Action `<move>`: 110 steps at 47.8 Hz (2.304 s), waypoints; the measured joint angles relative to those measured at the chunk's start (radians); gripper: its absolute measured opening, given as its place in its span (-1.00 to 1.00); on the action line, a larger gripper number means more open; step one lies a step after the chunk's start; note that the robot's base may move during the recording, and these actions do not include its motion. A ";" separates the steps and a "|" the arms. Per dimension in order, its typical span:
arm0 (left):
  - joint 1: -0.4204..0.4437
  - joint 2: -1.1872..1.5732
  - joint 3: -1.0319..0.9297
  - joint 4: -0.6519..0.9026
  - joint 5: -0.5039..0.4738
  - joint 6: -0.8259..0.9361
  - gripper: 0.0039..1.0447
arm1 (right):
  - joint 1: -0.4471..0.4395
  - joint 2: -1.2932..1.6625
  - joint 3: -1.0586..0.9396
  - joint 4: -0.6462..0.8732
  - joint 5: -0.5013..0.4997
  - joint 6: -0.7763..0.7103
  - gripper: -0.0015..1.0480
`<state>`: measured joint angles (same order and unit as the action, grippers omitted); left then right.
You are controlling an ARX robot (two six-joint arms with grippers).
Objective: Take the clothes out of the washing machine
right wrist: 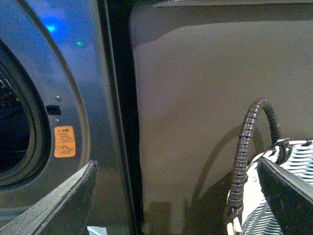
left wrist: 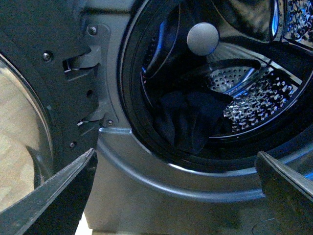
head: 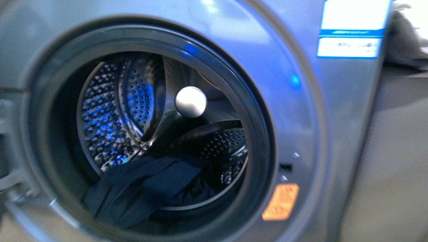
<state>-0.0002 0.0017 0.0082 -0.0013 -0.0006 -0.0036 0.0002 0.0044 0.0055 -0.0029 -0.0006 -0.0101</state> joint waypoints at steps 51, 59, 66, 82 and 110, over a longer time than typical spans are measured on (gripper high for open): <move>-0.009 0.510 0.109 0.410 0.365 -0.075 0.88 | 0.000 0.000 0.000 0.000 0.000 0.000 0.86; -0.058 0.873 0.170 0.698 0.306 -0.047 0.88 | 0.000 0.000 0.000 0.000 0.000 0.000 0.86; -0.062 1.120 0.251 0.836 0.268 -0.025 0.88 | 0.000 0.000 0.000 0.000 0.000 0.000 0.86; -0.064 1.524 0.496 0.890 0.225 0.001 0.88 | 0.000 0.000 0.000 0.000 0.000 0.000 0.85; -0.097 1.847 0.809 0.805 0.150 0.056 0.88 | 0.000 0.000 0.000 0.000 0.000 0.000 0.86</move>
<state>-0.0967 1.8484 0.8169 0.8036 0.1493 0.0525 0.0002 0.0044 0.0055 -0.0029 -0.0010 -0.0101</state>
